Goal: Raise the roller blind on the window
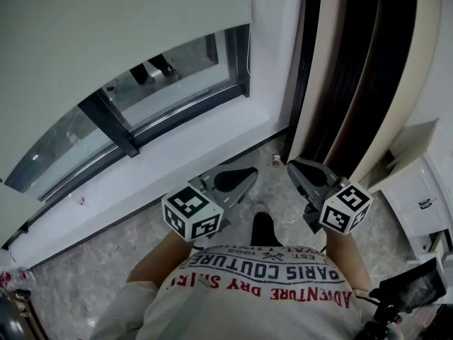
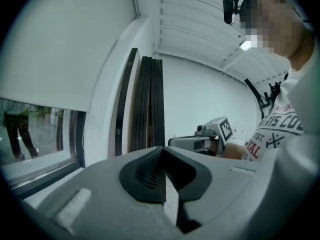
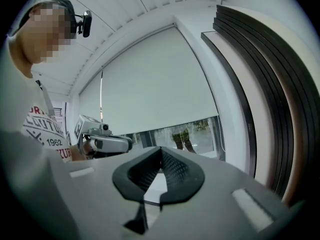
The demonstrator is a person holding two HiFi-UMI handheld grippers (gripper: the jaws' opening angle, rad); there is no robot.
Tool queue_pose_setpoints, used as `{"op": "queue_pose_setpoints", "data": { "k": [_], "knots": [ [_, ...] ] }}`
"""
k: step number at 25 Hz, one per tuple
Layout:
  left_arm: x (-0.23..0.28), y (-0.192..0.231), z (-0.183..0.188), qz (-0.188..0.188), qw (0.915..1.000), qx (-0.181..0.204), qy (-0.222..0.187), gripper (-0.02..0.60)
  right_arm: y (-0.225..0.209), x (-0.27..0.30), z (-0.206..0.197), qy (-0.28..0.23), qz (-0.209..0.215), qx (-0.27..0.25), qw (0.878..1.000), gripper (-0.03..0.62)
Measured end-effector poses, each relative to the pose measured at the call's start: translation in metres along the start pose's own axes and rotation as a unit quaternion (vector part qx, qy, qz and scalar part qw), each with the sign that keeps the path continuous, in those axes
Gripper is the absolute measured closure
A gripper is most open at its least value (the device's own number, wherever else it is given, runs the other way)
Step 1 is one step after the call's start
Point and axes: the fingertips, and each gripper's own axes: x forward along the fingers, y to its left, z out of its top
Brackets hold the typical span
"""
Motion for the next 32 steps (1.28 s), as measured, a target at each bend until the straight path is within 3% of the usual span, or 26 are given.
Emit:
{"op": "queue_pose_setpoints", "data": {
  "k": [5, 14, 21, 26, 32],
  "knots": [
    [0.056, 0.064, 0.013, 0.011, 0.9999, 0.002, 0.006, 0.580, -0.076, 0.043, 0.012, 0.001, 0.011, 0.009, 1.000, 0.589],
    [0.165, 0.185, 0.079, 0.034, 0.9993, 0.013, -0.005, 0.580, -0.211, 0.122, 0.068, 0.006, 0.040, -0.006, 0.999, 0.588],
    [0.196, 0.223, 0.113, 0.046, 0.9983, 0.028, -0.021, 0.580, -0.251, 0.150, 0.103, -0.002, 0.059, -0.036, 0.998, 0.588],
    [0.211, 0.246, 0.120, 0.022, 0.9994, 0.002, -0.027, 0.580, -0.271, 0.165, 0.115, -0.004, 0.051, -0.032, 0.998, 0.588],
    [0.233, 0.286, 0.129, 0.002, 0.9993, 0.001, -0.038, 0.580, -0.296, 0.190, 0.126, -0.008, 0.059, -0.038, 0.997, 0.589]
  ]
}}
